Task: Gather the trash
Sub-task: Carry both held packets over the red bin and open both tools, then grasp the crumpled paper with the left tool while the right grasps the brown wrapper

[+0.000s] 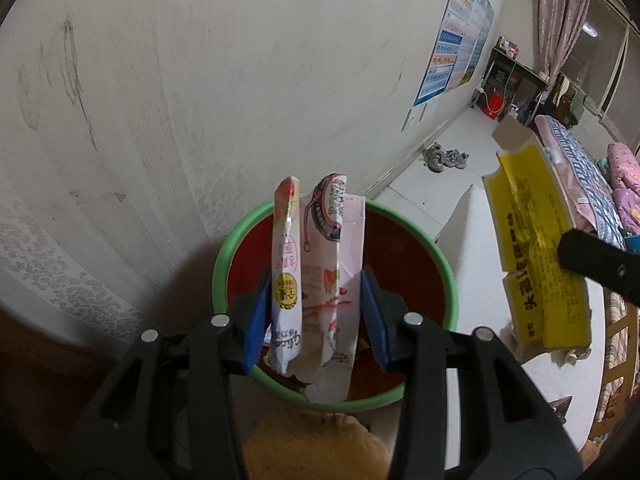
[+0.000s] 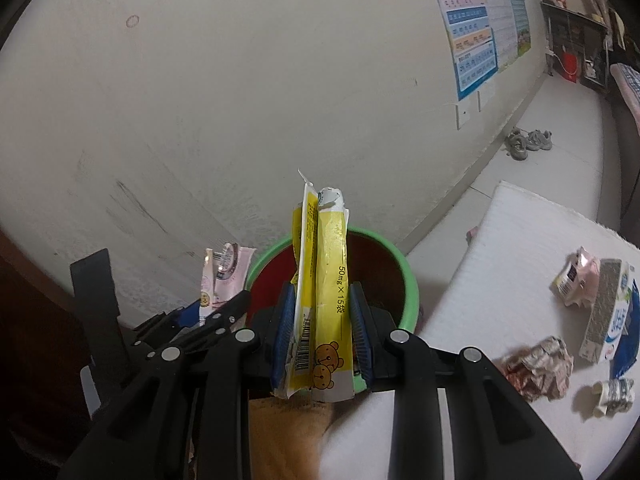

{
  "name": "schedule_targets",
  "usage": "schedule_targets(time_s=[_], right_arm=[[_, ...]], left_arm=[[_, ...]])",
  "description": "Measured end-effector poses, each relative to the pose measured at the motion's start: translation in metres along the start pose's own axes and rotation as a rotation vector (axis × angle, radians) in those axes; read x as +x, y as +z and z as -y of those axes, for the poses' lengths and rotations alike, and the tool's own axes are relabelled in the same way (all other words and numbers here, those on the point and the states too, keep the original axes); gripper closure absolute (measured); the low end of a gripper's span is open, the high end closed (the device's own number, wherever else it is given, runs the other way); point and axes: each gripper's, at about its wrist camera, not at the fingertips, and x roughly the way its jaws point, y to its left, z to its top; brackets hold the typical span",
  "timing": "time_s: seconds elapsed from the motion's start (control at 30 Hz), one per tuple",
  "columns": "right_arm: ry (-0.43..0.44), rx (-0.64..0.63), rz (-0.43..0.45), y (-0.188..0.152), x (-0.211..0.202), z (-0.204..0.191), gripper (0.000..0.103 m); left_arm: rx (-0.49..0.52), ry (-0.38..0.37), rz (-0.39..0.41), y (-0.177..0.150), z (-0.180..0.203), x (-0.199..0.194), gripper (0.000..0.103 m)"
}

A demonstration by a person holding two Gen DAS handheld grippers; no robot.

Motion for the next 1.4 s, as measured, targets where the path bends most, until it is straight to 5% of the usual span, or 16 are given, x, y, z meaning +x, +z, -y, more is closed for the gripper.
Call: schedule_targets(time_s=[0.6,0.73,0.93,1.17,1.33,1.4], right_arm=[[0.003,0.006,-0.040,0.007,0.037,0.001,0.068],[0.018,0.026,-0.019,0.008,0.038,0.003,0.053],[0.021,0.078,0.005,-0.001,0.019,0.020,0.053],[-0.177,0.100,-0.018,-0.056,-0.038,0.083,0.039],[-0.393,0.152,-0.143,-0.122,-0.083,0.160,0.025],[-0.412,0.231,-0.188,-0.145,-0.092,0.186,0.025]], left_arm=[[-0.015,0.021,-0.034,0.007,-0.011,0.025,0.060],[-0.026,0.044,-0.033,0.009,-0.011,0.030,0.033],[-0.027,0.061,-0.049,0.001,-0.011,0.030,0.031],[0.011,0.063,-0.062,-0.016,0.009,0.014,0.029],[0.061,0.039,-0.068,-0.030,0.039,0.001,0.028],[0.085,0.018,-0.083,-0.040,0.058,-0.001,0.028]])
